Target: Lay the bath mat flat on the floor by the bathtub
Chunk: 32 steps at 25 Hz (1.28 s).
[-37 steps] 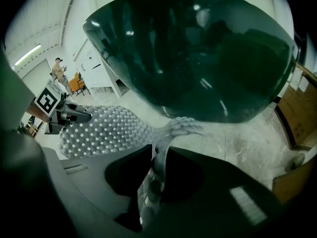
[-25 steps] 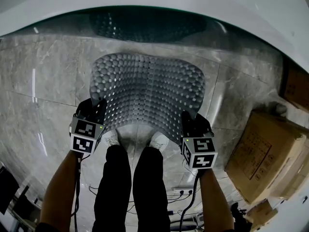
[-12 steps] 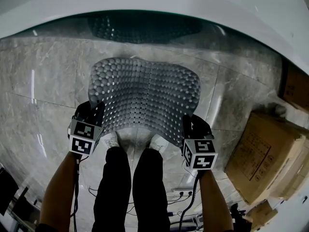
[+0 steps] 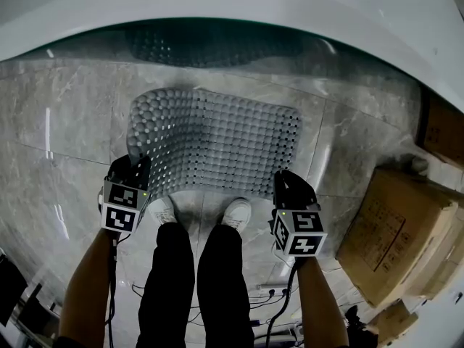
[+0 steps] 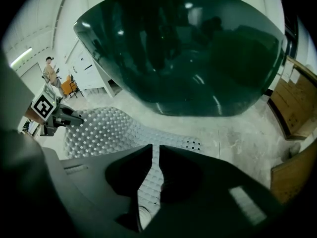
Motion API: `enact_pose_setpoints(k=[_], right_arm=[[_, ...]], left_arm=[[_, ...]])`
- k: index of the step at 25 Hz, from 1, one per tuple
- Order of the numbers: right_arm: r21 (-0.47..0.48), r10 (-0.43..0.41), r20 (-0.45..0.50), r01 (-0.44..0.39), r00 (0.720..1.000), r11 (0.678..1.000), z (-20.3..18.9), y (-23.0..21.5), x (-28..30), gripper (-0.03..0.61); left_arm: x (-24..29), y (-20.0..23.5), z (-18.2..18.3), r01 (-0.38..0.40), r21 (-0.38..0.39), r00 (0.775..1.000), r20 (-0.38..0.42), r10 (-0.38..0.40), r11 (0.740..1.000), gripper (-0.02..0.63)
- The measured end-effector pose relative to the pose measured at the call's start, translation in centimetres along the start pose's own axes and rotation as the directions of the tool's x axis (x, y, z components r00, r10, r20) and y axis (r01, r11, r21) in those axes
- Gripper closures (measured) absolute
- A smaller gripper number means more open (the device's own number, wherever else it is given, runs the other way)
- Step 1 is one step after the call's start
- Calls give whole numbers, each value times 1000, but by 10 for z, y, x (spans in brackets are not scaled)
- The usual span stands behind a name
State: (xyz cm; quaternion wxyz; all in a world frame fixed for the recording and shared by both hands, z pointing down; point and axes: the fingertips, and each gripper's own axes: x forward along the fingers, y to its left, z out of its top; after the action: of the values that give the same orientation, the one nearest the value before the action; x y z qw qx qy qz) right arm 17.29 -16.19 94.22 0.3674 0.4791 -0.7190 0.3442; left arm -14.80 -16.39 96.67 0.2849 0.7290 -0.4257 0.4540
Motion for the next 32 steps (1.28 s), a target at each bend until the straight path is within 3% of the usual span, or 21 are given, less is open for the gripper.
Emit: enact_pose_setpoints(k=[8, 16, 26, 32], right_arm=[[10, 3, -15, -2, 1000, 1000, -15, 0, 2, 500], [14, 1, -6, -1, 1000, 1000, -16, -2, 2, 497], [11, 2, 31, -3, 1000, 1000, -3, 5, 0, 499], [-4, 13, 62, -12, 998, 1000, 12, 12, -8, 547]], left_arm=[[4, -1, -4, -13, 1, 1000, -9, 13, 1000, 561], [-3, 23, -15, -99, -8, 995, -18, 98, 995, 531], [-5, 15, -1, -88, -14, 995, 37, 88, 996, 531], [-12, 9, 8, -82, -42, 995, 58, 85, 996, 612]])
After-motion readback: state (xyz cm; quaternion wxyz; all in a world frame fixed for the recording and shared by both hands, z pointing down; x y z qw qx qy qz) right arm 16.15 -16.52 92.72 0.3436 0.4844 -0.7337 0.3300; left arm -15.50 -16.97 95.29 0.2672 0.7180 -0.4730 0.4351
